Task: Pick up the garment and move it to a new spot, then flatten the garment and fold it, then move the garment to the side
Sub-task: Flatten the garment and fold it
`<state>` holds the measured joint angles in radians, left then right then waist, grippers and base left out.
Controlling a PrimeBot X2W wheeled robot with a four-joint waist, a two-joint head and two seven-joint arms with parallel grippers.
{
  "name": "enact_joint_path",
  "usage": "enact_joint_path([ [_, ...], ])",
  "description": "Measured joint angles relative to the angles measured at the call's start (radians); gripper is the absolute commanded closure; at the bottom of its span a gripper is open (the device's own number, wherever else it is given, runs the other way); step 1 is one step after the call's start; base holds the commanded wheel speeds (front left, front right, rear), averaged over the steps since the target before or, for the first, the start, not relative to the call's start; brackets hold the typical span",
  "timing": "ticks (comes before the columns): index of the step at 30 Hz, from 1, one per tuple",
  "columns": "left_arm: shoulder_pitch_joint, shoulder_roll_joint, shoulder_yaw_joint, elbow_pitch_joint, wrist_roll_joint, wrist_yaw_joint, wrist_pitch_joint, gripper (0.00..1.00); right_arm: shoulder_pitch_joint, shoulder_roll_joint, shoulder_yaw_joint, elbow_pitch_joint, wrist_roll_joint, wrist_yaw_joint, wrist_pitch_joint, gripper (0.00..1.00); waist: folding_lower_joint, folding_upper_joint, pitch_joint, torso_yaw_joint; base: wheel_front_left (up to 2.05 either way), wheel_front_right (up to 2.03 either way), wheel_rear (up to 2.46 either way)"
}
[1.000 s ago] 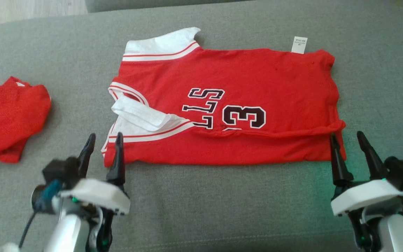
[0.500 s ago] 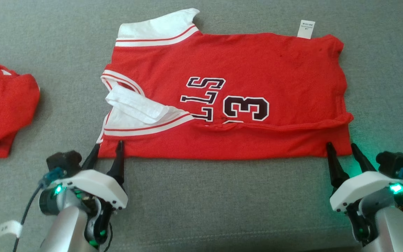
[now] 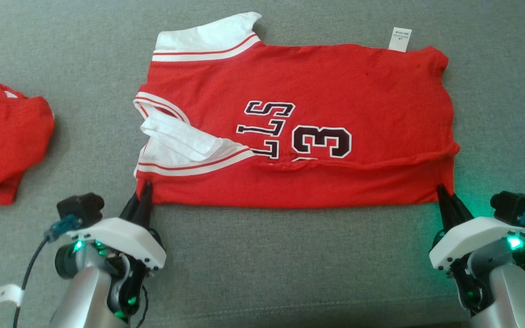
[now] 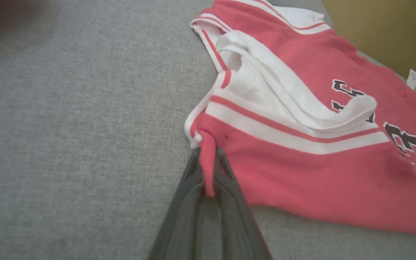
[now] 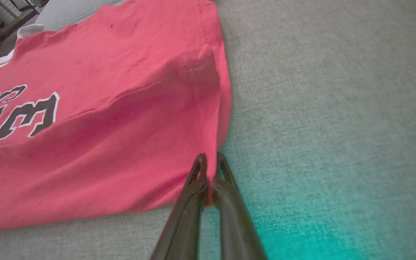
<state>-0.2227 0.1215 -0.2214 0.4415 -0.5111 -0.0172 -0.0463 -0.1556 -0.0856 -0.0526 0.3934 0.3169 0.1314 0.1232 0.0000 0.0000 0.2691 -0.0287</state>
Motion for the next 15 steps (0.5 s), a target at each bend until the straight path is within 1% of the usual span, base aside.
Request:
enact_joint_path([
  [3,0.029,0.000,0.002,-0.026,-0.002,0.001,-0.007,1.00,0.005,0.000,0.002,-0.010,0.010,0.000,0.004,1.00,0.0000,0.0000,-0.006,0.005,0.00,0.00,0.00],
  [10,0.126,0.003,0.012,-0.122,-0.020,0.028,-0.027,1.00,0.056,-0.004,0.019,-0.056,0.029,0.000,0.028,1.00,0.0000,0.0000,-0.039,0.020,0.00,0.00,0.00],
  [15,0.196,0.010,0.026,-0.184,-0.024,0.059,-0.024,1.00,0.084,-0.011,0.044,-0.086,0.045,0.000,0.047,1.00,0.0000,0.0000,-0.063,0.028,0.00,0.00,0.00],
])
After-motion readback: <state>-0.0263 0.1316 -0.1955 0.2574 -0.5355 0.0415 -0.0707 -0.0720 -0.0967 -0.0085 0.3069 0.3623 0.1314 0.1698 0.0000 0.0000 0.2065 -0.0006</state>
